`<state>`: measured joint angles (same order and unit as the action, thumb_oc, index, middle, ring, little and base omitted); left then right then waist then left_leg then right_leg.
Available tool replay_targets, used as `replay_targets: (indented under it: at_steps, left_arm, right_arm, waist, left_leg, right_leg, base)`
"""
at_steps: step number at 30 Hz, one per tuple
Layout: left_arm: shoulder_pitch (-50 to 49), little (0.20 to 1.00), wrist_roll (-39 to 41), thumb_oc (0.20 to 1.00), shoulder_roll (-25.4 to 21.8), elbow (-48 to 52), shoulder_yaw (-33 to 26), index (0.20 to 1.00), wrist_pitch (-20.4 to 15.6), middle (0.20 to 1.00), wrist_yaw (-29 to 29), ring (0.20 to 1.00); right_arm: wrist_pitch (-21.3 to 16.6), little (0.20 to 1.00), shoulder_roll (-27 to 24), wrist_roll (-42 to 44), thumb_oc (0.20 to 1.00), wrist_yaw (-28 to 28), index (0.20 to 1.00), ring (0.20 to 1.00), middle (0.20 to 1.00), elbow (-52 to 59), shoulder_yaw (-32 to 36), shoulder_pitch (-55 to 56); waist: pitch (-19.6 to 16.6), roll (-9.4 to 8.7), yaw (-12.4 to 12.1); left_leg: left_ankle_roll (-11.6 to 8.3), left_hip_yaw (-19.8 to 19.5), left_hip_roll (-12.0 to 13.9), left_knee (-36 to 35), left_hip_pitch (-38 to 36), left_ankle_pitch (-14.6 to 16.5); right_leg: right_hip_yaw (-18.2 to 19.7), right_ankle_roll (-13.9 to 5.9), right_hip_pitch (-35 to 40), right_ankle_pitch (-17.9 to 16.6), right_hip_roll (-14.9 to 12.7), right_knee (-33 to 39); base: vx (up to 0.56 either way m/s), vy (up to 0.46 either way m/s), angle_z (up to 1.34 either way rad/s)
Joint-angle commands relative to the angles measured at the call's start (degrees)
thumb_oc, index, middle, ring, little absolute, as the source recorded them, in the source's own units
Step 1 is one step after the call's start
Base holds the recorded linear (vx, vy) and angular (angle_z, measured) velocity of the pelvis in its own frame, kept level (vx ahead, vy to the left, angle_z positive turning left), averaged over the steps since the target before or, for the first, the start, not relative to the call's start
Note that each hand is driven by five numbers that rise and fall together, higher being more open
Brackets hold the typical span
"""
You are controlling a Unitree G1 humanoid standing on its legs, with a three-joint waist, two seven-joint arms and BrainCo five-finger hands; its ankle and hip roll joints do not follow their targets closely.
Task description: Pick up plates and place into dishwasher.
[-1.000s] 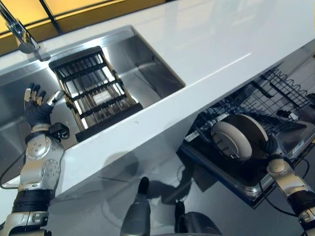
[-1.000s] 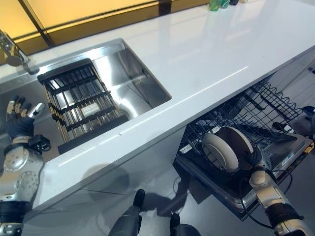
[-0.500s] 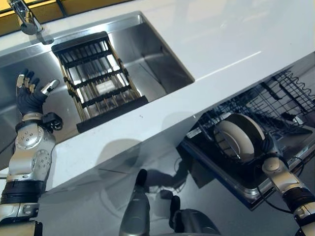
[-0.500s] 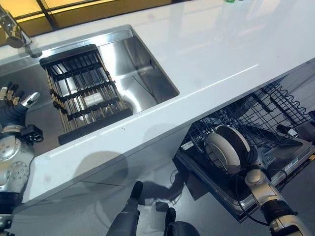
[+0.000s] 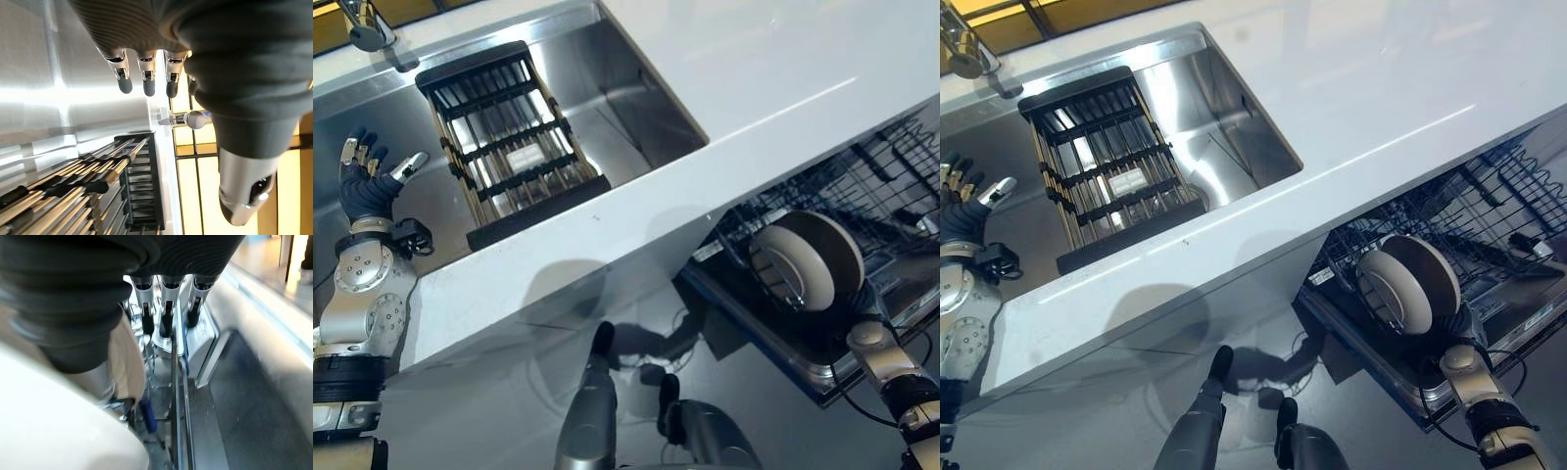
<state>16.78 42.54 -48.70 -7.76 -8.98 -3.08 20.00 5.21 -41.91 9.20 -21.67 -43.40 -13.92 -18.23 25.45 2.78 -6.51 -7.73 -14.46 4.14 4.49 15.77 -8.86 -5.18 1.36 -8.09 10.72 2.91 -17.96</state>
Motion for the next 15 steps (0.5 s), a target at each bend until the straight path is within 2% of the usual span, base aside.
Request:
replay_targets:
  at_steps: [1,10,15]
  left_arm:
    - [2.79,1.000,1.03,1.000,-0.30,0.71,0.02,1.000,-2.51,1.000,-0.32,1.000]
    - [2.35,1.000,1.35,1.000,0.00,0.92,-0.70,1.000,-2.99,1.000,-0.35,1.000]
    - [1.53,1.000,1.91,1.000,0.17,0.74,-1.31,1.000,-3.52,1.000,-0.48,1.000]
  right_arm:
    - [-1.65,1.000,-0.24,1.25,1.000,1.03,1.000,1.000,1.000,-0.73,-0.39,-2.82]
    - [-3.48,1.000,-1.15,2.73,1.000,2.27,1.000,1.000,1.000,-1.47,1.43,-2.30]
    - [-2.81,1.000,-2.00,4.17,1.000,2.33,1.000,1.000,1.000,0.28,3.22,-2.15]
  waist:
    - [1.57,-2.72,0.43]
    - [2.65,-3.22,0.96]
    - [3.07,-3.34,1.39]
  left_leg:
    - [3.79,2.83,-2.06,13.80,-0.42,12.12]
    - [4.43,4.24,-1.52,14.49,-0.65,12.07]
    - [4.75,4.91,-1.38,15.02,-0.82,12.10]
  right_leg:
    - [0.97,-5.15,0.06,-13.17,-2.68,13.29]
    - [0.75,-4.65,0.77,-13.95,-2.87,13.50]
    - [0.83,-4.42,1.00,-14.17,-3.08,13.07]
  base:
    - [-0.07,0.028,-0.03]
    - [-0.02,0.008,-0.01]
    - [-0.01,0.004,0.00]
